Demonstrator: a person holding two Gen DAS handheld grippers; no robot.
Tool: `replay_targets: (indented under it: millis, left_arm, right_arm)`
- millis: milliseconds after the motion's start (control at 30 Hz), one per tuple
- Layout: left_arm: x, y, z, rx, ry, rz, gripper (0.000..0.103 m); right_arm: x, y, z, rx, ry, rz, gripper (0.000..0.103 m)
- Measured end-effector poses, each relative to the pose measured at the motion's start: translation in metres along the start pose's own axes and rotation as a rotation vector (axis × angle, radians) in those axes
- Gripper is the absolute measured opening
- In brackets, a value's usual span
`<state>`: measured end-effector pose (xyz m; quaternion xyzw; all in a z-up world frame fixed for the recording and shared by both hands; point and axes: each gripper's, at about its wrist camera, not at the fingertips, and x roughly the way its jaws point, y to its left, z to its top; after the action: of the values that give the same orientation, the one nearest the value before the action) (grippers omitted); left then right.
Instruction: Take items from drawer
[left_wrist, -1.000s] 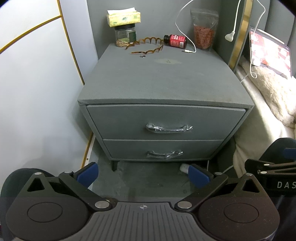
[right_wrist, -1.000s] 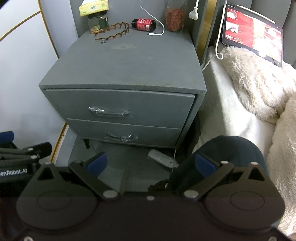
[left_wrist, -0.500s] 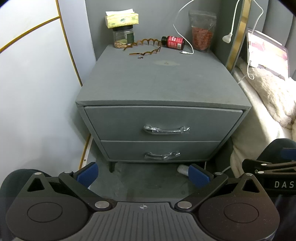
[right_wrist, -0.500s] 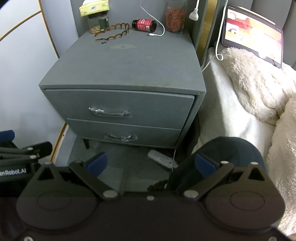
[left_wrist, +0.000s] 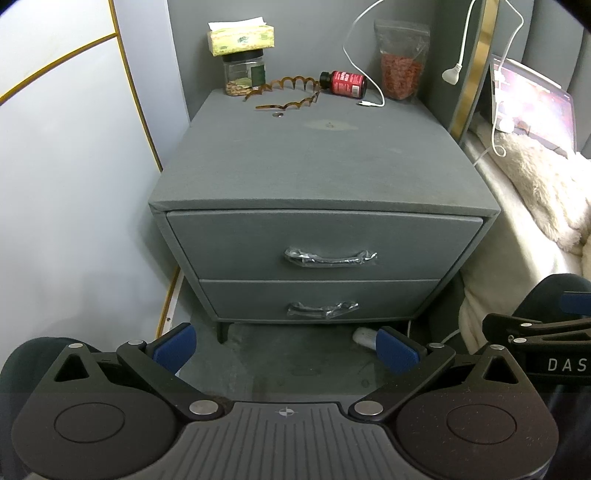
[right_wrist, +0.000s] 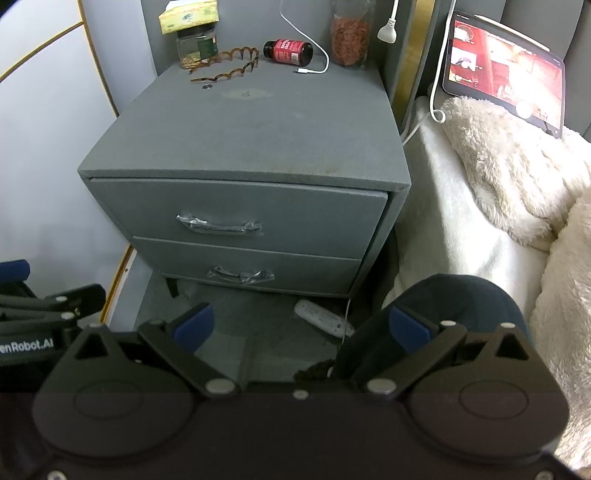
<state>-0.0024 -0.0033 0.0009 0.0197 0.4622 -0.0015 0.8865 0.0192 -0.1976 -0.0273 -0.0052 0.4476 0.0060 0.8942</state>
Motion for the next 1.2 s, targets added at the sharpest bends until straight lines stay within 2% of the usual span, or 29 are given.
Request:
replay_targets:
  millis: [1200]
  left_arm:
    - [0.0007, -0.0018, -0.0011, 0.011, -0.002, -0.007, 0.103]
  right_arm:
    - [0.0003, 0.0012, 0.0024, -0.012, 0.008, 0.001, 0.103]
